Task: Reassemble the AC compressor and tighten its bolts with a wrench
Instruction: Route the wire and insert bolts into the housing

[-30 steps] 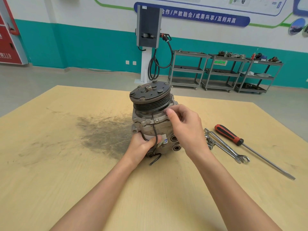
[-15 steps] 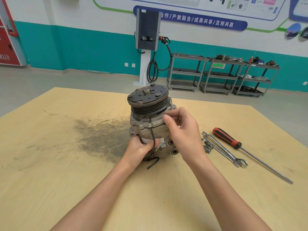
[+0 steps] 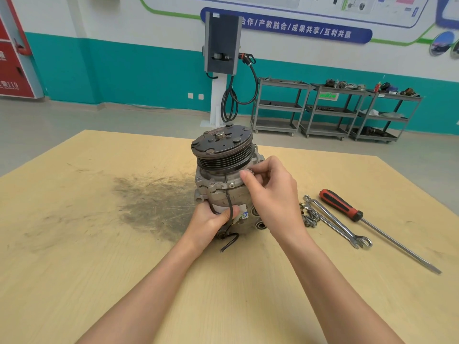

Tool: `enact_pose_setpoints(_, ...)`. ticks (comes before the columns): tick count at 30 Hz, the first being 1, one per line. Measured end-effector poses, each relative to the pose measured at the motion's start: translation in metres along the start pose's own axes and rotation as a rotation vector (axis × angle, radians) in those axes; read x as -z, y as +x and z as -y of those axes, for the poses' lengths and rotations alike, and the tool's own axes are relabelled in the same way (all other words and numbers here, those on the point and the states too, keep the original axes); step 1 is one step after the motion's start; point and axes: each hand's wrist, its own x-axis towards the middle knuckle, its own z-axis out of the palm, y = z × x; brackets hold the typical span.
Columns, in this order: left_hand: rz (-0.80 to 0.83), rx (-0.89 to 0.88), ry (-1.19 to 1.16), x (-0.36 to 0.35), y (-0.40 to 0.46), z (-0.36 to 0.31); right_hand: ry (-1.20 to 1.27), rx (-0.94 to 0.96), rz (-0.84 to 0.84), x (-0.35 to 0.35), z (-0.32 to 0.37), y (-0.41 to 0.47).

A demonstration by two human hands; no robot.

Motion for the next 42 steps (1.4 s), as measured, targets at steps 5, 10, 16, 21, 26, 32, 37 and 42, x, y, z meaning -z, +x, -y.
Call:
enact_pose_setpoints(5,-0.009,-0.018,0.01,0.0,0.0,0.001,-0.008,0.005,-0.012,0.001,0.002,-0.002)
enact_pose_setpoints(10,-0.01,-0.031,0.041,0.001,0.001,0.003,0.016,-0.001,0.031,0.003,0.001,-0.002)
enact_pose_setpoints(16,-0.008,-0.04,0.042,0.001,0.002,0.004,0.017,-0.03,-0.078,-0.006,0.002,-0.002)
enact_pose_setpoints(21,0.003,-0.027,0.002,0.0,0.001,0.002,0.043,0.012,-0.008,0.0,0.002,-0.006)
enact_pose_setpoints(26,0.0,-0.021,-0.009,-0.001,0.0,-0.002,0.052,-0.033,-0.066,-0.006,0.001,-0.002)
enact_pose_setpoints(32,-0.006,-0.016,-0.013,-0.001,-0.001,-0.003,0.073,-0.018,-0.054,-0.004,0.0,-0.005)
enact_pose_setpoints(37,-0.007,-0.031,-0.007,-0.002,-0.001,-0.005,0.049,-0.027,-0.034,-0.004,0.001,-0.004)
enact_pose_setpoints(42,-0.012,-0.036,0.005,-0.001,0.0,-0.002,0.018,-0.054,-0.121,-0.009,0.002,-0.004)
